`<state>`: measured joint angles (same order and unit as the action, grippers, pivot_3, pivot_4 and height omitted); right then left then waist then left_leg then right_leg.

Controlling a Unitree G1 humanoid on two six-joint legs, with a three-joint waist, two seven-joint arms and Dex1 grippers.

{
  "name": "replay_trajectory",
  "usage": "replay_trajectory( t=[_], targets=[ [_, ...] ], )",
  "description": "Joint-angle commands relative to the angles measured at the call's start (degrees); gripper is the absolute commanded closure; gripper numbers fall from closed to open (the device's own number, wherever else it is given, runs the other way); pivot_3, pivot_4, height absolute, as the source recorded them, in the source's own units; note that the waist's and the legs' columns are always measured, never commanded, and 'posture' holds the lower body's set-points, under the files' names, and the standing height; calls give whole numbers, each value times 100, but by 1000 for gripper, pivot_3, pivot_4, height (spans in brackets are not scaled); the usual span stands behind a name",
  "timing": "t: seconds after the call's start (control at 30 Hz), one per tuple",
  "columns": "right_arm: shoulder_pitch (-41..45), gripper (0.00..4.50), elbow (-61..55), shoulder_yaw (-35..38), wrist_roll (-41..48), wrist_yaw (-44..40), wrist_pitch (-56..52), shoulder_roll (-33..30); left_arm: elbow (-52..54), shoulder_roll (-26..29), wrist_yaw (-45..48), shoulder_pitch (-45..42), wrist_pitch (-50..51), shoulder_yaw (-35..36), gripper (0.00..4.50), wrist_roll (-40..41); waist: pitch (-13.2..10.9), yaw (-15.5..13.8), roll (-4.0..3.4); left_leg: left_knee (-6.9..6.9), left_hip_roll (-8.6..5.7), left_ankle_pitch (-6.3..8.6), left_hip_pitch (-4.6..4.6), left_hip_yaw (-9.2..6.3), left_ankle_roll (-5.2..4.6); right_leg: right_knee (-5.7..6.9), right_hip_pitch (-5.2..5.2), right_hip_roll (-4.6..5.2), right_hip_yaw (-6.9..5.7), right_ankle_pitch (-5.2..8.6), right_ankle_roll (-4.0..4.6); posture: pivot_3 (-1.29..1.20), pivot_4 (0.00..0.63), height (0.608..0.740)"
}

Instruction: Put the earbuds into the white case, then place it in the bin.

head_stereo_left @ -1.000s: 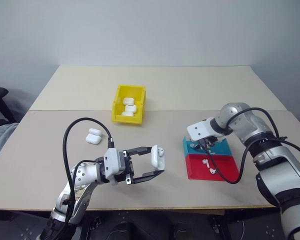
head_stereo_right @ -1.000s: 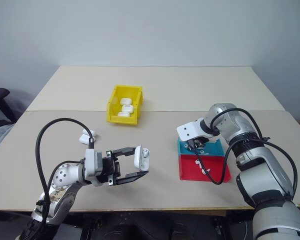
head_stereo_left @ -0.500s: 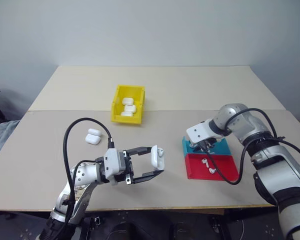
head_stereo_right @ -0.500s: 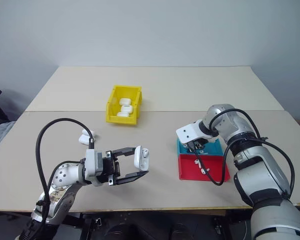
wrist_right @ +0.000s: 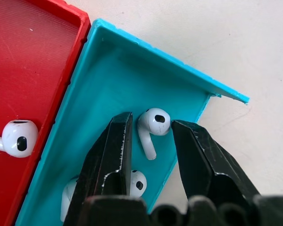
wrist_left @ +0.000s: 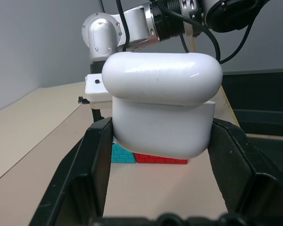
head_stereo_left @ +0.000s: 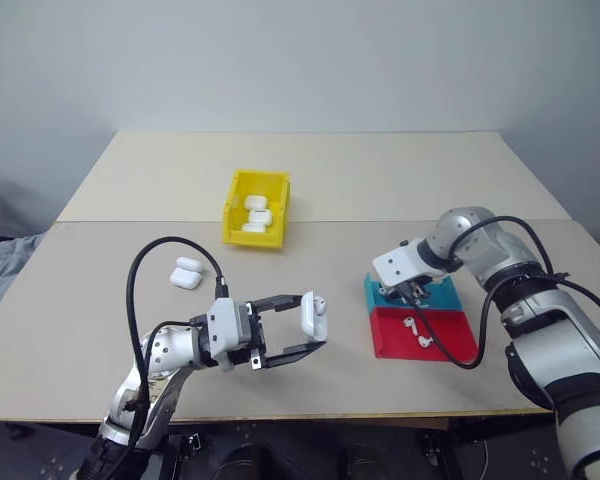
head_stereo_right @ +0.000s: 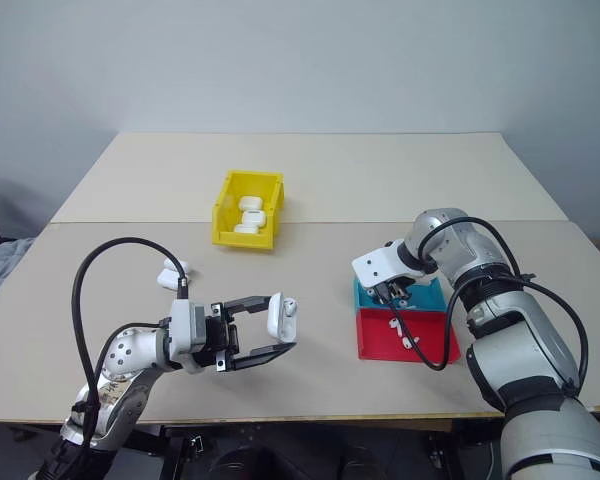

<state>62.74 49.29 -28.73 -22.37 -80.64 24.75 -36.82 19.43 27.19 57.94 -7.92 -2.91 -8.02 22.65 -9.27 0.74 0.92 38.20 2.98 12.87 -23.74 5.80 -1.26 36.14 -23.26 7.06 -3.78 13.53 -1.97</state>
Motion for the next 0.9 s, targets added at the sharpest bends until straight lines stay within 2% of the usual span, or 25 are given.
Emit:
replay_trajectory(
  t=[0.03, 0.17, 0.2, 0.6, 0.7, 0.9],
  targets=[
    [57, 2766, -32, 35, -35, 44, 86, -53, 207, 13, -23, 0, -81, 43, 1778, 68, 0, 0, 0, 0, 0, 0, 0, 0, 0, 0, 0, 0, 0, 0, 0, 0, 150, 740],
    [53, 2766, -41, 31, -29, 37, 99, -57, 222, 11, -42, 7, -66, 40, 1778, 69, 0, 0, 0, 0, 0, 0, 0, 0, 0, 0, 0, 0, 0, 0, 0, 0, 150, 740],
    [54, 3126, -44, 28, -31, 40, 95, -53, 223, 12, -44, 7, -63, 40, 1778, 69, 0, 0, 0, 0, 0, 0, 0, 0, 0, 0, 0, 0, 0, 0, 0, 0, 150, 740],
    [11, 3126, -61, 30, -68, 84, 16, -45, 218, 8, -79, 13, -58, 32, 1778, 57, 0, 0, 0, 0, 0, 0, 0, 0, 1, 0, 0, 0, 0, 0, 0, 0, 150, 740],
    [2, 3702, -77, 51, -74, 145, -14, -44, 193, 1, -54, -3, -95, 26, 1778, 66, 0, 0, 0, 0, 0, 0, 0, 0, 1, 0, 0, 0, 0, 0, 0, 0, 150, 740],
    [-72, 3702, -375, 139, 46, 51, -138, -98, 185, 15, -32, -26, -72, 17, 1778, 71, 0, -1, 0, 0, 0, 0, 1, 0, 1, 0, 0, 0, 0, 0, 0, 0, 150, 740]
  ],
)
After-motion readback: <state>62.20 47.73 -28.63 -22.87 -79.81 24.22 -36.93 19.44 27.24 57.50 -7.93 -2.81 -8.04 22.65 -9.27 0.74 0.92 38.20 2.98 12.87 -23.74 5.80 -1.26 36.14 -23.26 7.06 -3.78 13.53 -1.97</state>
